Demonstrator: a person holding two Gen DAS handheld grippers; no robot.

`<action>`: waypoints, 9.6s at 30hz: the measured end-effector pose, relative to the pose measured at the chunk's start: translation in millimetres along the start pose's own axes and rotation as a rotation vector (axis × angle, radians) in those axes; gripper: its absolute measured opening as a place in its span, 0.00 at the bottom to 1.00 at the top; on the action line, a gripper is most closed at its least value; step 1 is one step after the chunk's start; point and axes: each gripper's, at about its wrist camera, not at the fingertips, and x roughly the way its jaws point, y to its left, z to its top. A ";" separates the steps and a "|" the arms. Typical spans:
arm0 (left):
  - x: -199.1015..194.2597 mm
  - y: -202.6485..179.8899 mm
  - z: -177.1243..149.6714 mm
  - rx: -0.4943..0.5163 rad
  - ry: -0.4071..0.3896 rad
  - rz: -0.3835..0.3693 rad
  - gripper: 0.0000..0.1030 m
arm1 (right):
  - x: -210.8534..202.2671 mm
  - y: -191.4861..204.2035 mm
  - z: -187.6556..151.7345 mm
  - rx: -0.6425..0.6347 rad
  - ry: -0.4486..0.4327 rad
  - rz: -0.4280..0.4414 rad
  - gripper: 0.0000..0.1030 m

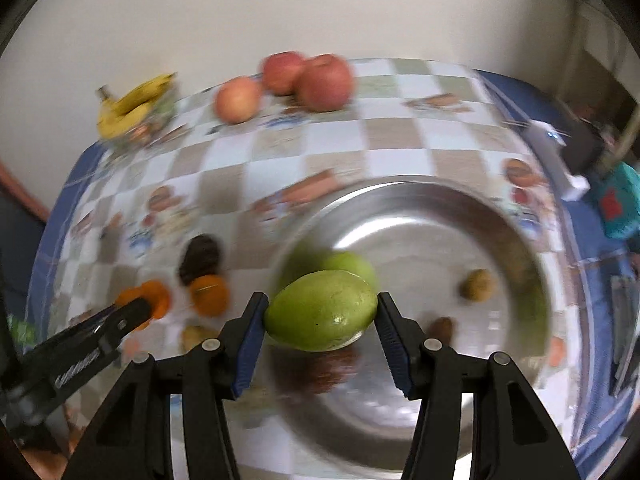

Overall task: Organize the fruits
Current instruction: 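Carry the mandarin and green fruit over the steel bowl with both tools, then open the left tool releasing the mandarin while the right tool releases the green fruit into the bowl, then move both tools back from the bowl toward the fruit cluster, then grasp a large orange with the left tool while the right tool grasps a small brown fruit, then carry the orange and small brown fruit over the steel bowl with both tools, then lower and release the orange and small brown fruit into the bowl with both tools, then move both tools back from the bowl toward the remaining fruits, then grasp a dark brown fruit with the left tool while the right tool grasps a mandarin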

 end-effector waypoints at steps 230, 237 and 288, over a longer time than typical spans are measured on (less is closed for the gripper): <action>20.1 -82.8 -9.5 0.149 -0.012 -0.036 0.51 | 12.4 -64.5 -1.8 0.124 0.025 -0.047 0.23; 3.9 -32.7 9.2 0.009 -0.057 -0.003 0.52 | 7.7 -34.8 0.1 0.045 0.015 -0.013 0.23; 6.1 80.9 39.5 -0.191 -0.120 0.148 1.00 | 27.7 85.0 10.5 -0.129 -0.049 0.152 0.88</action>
